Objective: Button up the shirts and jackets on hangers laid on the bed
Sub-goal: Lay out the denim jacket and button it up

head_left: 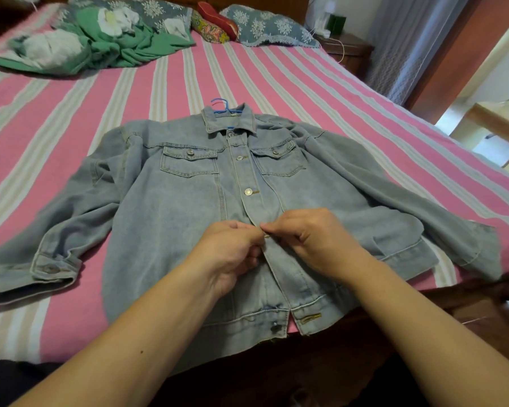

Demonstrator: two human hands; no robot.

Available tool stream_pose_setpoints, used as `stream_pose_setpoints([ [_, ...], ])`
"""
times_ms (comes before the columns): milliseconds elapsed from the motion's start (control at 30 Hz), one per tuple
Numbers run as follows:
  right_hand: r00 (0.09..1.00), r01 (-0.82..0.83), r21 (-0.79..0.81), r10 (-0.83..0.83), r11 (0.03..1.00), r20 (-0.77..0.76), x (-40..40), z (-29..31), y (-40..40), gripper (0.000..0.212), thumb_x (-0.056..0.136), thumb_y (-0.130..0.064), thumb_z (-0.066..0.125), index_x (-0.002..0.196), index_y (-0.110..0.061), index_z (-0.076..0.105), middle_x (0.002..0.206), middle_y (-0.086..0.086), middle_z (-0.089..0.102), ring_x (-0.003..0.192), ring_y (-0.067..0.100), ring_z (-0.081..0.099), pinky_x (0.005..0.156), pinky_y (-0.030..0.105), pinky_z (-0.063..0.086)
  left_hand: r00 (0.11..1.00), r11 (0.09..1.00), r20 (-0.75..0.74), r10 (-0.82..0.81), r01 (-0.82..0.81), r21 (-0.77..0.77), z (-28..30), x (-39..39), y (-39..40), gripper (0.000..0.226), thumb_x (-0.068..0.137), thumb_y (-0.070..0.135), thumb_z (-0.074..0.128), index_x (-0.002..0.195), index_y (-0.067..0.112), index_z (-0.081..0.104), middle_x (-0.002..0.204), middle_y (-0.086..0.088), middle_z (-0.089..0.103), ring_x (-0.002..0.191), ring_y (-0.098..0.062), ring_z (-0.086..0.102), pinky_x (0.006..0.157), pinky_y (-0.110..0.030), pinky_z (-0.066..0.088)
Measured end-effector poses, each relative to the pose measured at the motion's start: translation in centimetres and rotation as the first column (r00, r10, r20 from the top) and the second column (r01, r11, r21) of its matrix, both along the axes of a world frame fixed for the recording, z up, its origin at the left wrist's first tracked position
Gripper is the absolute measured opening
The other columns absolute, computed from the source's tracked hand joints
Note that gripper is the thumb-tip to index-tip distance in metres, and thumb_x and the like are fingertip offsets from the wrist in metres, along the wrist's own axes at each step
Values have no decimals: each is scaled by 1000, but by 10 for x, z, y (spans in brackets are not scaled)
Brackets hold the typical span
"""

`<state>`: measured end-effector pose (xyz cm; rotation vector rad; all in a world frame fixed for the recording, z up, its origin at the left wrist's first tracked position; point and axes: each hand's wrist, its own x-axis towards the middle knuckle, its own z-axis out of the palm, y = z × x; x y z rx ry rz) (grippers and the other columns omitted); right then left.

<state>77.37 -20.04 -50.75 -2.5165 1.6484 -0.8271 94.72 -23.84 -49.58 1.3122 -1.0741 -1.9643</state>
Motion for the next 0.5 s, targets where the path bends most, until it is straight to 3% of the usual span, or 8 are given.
stream_pose_setpoints([
  [67,1000,-5,-24,4,1000,-21,-1,-1,0,24,94,-19,64,114,-19,77,90,-2,75,75,17,70,65,31,57,1000,1000,9,-12,12,-9,-1,1,-1,28,83,-13,59,72,12,55,51,-3,48,41,-9,42,42,-19,37],
  [167,1000,1,-15,-2,1000,-28,-5,0,2,28,98,-33,57,109,-18,78,89,-1,74,74,19,70,61,35,57,999,998,36,10,-8,-68,-3,2,1,31,81,-16,60,80,13,52,56,-4,49,42,-12,44,45,-22,37],
  [333,991,-3,-62,-5,998,-130,-5,-1,7,26,98,-31,55,103,-15,75,83,-1,72,70,19,68,58,34,53,993,966,119,18,14,-258,-8,3,2,35,80,-17,62,86,14,48,60,-9,50,42,-14,42,44,-24,33],
  [500,992,-23,-56,16,998,-124,-5,-1,7,28,102,-37,51,114,-21,70,84,1,68,63,27,64,49,40,52,957,868,289,5,139,-477,-9,5,4,30,82,-5,68,92,16,50,71,-6,58,54,-13,45,47,-19,34],
])
